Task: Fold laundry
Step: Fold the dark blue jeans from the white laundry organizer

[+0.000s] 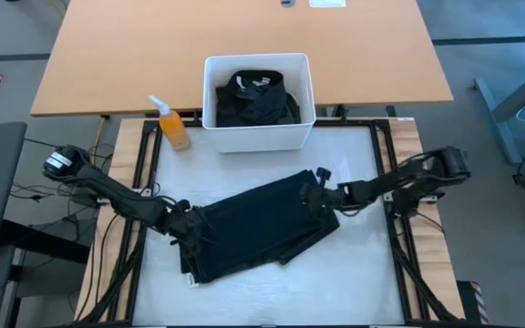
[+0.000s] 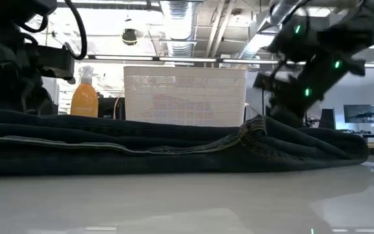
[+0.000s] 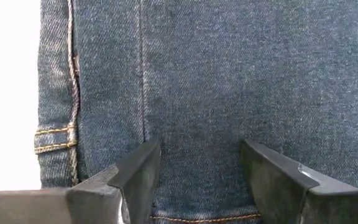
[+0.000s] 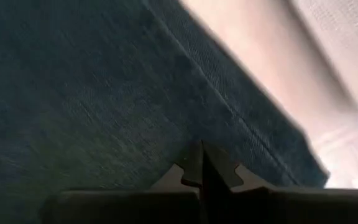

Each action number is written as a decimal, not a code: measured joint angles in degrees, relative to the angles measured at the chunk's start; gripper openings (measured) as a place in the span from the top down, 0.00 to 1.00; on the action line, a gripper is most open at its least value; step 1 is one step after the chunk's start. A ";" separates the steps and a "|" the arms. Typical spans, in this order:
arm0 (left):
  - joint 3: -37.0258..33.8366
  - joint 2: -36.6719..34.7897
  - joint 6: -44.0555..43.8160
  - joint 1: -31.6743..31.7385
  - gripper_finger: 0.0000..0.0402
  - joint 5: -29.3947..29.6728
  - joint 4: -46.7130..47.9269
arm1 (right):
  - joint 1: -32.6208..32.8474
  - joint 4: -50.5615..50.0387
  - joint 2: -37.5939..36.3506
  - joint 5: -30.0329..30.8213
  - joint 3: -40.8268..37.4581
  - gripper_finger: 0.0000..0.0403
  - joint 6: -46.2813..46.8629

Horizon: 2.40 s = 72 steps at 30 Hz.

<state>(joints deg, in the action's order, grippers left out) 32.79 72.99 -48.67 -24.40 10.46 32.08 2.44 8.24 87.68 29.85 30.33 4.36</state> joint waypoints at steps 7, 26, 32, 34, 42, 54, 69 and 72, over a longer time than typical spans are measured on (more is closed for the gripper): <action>1.62 0.11 3.37 0.00 0.46 1.29 0.87 | -2.30 5.23 1.04 -0.11 -4.34 0.95 1.68; 9.78 1.78 23.16 -0.13 0.46 14.06 -17.23 | 0.35 -30.83 -36.86 -5.68 -4.86 0.77 35.14; 9.32 8.08 31.27 -0.11 0.46 11.92 -28.35 | -0.24 -33.91 -35.64 -7.06 -4.86 0.52 43.70; 9.32 10.46 32.09 0.02 0.46 9.93 -30.49 | -0.95 -32.82 -34.44 -9.58 -4.86 0.42 43.83; 9.32 18.43 28.53 0.04 0.46 6.86 -32.56 | -3.55 -17.57 -28.28 -17.75 -11.65 0.24 44.77; 9.34 20.81 27.62 0.15 0.46 6.73 -33.46 | 0.40 -8.69 -21.80 -17.21 -14.73 0.62 46.41; 9.45 28.01 25.65 1.98 0.46 8.89 -58.36 | -5.93 -58.47 -36.38 -14.99 17.98 0.92 18.55; 10.93 34.93 28.63 4.03 0.46 7.07 -71.94 | -5.71 -66.05 -36.31 -14.76 26.29 0.91 14.72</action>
<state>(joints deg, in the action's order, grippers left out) 43.72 107.92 -20.05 -20.37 17.53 -39.87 -3.27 -57.81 51.36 15.09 56.62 19.08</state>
